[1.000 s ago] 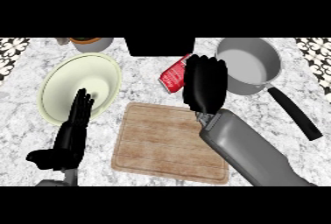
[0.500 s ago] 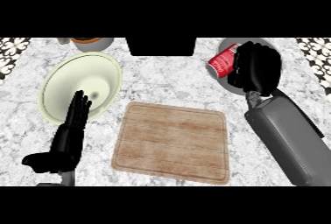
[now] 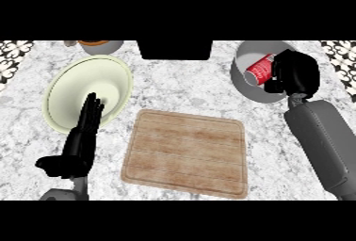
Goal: Pick the can from the cutting board and place it in the pot
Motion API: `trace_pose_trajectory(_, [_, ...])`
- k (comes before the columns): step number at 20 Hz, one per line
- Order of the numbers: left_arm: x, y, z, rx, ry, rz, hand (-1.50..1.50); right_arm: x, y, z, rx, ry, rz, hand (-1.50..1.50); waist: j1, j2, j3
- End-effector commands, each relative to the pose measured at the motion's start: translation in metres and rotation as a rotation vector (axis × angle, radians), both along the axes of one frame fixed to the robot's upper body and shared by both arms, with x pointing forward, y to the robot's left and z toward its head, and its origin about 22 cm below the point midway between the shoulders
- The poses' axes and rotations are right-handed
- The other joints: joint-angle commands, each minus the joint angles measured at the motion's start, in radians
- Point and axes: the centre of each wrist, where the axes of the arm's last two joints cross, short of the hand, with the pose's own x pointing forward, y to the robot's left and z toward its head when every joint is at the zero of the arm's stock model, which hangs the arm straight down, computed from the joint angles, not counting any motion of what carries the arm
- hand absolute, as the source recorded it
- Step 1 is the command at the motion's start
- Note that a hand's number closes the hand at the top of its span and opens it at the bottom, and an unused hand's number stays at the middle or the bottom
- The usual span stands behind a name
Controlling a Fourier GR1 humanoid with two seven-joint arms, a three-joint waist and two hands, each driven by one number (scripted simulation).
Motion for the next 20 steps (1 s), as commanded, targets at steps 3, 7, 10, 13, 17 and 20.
trace_pose_trajectory(3, [-0.009, -0.002, -0.004, -0.015, 0.004, -0.010, 0.00, 0.013, -0.031, -0.023, 0.031, 0.135, -0.057, 1.50, 0.002, -0.002, 0.000])
trace_pose_trajectory(7, [-0.008, -0.002, 0.002, -0.002, 0.004, 0.000, 0.00, 0.003, -0.059, -0.060, 0.089, 0.266, -0.219, -1.50, 0.009, 0.001, 0.000])
trace_pose_trajectory(10, [-0.002, -0.010, 0.002, -0.016, 0.001, -0.025, 0.00, 0.005, -0.063, -0.066, 0.160, 0.309, -0.110, -1.50, 0.006, 0.002, 0.001])
trace_pose_trajectory(13, [-0.013, -0.006, 0.010, 0.011, -0.019, -0.005, 0.00, 0.001, -0.068, -0.071, 0.285, 0.167, -0.038, -1.50, 0.016, 0.002, 0.002])
trace_pose_trajectory(17, [-0.010, -0.008, 0.000, -0.008, 0.003, -0.003, 0.00, 0.006, -0.066, -0.051, 0.529, -0.136, -0.026, -1.50, 0.003, 0.004, 0.004])
trace_pose_trajectory(20, [-0.010, 0.000, -0.009, -0.004, 0.021, 0.016, 0.00, 0.006, -0.080, -0.033, 0.675, -0.298, 0.002, -1.50, -0.016, -0.001, 0.002])
